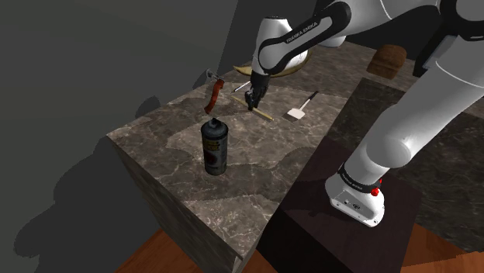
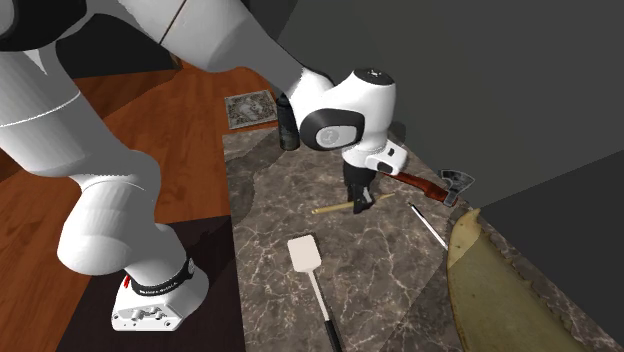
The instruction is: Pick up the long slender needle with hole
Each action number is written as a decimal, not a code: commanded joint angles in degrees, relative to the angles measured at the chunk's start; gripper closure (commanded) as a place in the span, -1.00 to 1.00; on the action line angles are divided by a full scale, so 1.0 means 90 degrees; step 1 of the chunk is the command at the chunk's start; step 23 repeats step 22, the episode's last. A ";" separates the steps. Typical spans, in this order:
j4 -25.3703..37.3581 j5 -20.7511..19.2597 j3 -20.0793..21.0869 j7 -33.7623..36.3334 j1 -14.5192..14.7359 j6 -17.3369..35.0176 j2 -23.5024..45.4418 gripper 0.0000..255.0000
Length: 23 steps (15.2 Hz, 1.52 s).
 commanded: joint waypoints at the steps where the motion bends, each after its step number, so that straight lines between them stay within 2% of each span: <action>1: -0.0049 0.0033 0.0056 -0.0006 0.0046 0.0006 0.0050 1.00; 5: -0.0011 0.0026 0.0052 0.0006 0.0054 -0.0017 0.0062 1.00; 20: 0.0605 -0.0071 0.0032 0.0139 0.0030 -0.1384 -0.0692 1.00; 23: 0.0612 -0.0072 0.0032 0.0140 0.0030 -0.1398 -0.0698 1.00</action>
